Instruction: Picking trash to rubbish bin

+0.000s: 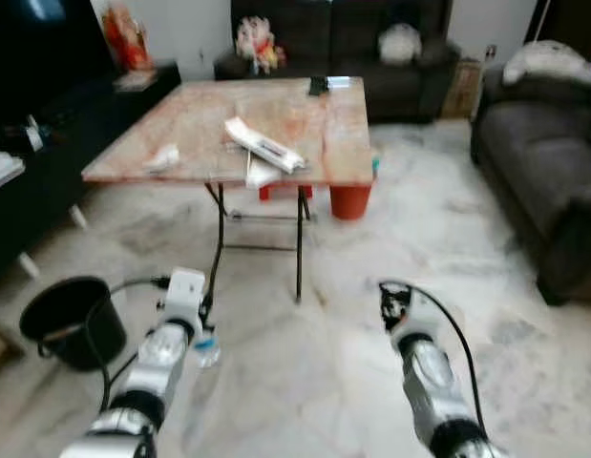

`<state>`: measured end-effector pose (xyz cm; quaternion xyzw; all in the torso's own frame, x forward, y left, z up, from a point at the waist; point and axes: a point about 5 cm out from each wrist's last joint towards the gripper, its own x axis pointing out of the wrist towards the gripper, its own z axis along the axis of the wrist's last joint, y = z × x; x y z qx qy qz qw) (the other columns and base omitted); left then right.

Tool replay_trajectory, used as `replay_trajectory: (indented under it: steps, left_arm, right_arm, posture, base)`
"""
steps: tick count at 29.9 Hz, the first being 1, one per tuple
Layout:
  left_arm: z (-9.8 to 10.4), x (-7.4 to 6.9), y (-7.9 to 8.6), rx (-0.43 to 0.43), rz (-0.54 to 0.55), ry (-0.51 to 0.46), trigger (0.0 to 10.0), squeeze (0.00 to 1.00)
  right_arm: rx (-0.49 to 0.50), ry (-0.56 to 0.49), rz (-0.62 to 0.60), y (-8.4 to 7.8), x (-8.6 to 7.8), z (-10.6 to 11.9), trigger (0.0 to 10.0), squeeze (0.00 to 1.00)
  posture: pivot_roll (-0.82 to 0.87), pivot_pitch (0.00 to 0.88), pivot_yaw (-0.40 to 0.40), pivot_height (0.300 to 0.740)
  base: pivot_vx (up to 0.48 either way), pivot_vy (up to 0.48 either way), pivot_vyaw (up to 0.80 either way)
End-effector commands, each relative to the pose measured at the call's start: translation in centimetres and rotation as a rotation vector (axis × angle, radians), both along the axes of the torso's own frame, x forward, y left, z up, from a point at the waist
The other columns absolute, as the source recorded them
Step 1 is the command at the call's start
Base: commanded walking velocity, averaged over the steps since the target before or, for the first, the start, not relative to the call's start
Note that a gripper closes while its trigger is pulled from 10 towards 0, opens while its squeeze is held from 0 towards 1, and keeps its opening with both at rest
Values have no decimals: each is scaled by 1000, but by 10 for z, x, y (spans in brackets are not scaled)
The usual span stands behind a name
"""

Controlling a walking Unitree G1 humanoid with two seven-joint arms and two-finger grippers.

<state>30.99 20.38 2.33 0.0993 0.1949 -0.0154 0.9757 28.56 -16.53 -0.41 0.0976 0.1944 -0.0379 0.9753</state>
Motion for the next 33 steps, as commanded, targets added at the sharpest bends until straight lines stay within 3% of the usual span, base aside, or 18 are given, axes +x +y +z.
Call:
replay_trajectory:
  steps: [1, 3, 7, 8, 9, 10, 12, 17, 22, 33]
  left_arm:
    - [-12, -10, 9, 15, 38, 71, 10000, 0]
    - [-15, -14, 11, 16, 44, 89, 10000, 0]
    - [-47, -48, 22, 57, 66, 246, 10000, 0]
    - [-47, -48, 22, 57, 66, 246, 10000, 0]
    - [-54, -57, 24, 65, 71, 283, 10000, 0]
    - [-70, -80, 30, 74, 102, 378, 10000, 0]
    - [-79, -94, 33, 73, 131, 435, 10000, 0]
    - [-91, -115, 36, 97, 151, 519, 10000, 0]
    - [-92, -118, 36, 94, 157, 521, 10000, 0]
    - [-90, -116, 40, 100, 167, 514, 10000, 0]
  right_arm:
    - [21, 55, -10, -2, -7, -8, 10000, 0]
    - [21, 75, -11, -3, -10, -12, 10000, 0]
    - [14, 237, -32, -9, -41, -40, 10000, 0]
    - [14, 237, -32, -9, -41, -40, 10000, 0]
    - [10, 270, -28, -9, -48, -46, 10000, 0]
    - [-1, 350, -6, -7, -67, -59, 10000, 0]
    - [-3, 405, 7, -6, -79, -67, 10000, 0]
    - [-11, 493, 16, -5, -102, -80, 10000, 0]
    - [-6, 525, 3, -5, -112, -85, 10000, 0]
    - [-14, 529, 19, -4, -109, -84, 10000, 0]
  posture:
    - [164, 0, 34, 740]
    - [164, 0, 34, 740]
    - [170, 0, 30, 740]
    - [170, 0, 30, 740]
    - [170, 0, 30, 740]
    - [170, 0, 30, 740]
    - [175, 0, 26, 740]
    - [180, 0, 25, 740]
    - [180, 0, 25, 740]
    - [180, 0, 25, 740]
  base:
    - [0, 0, 0]
    - [0, 0, 0]
    - [0, 0, 0]
    - [0, 0, 0]
    - [0, 0, 0]
    - [0, 0, 0]
    - [124, 0, 0]
    - [279, 0, 294]
    - [313, 0, 800]
    - [320, 0, 593]
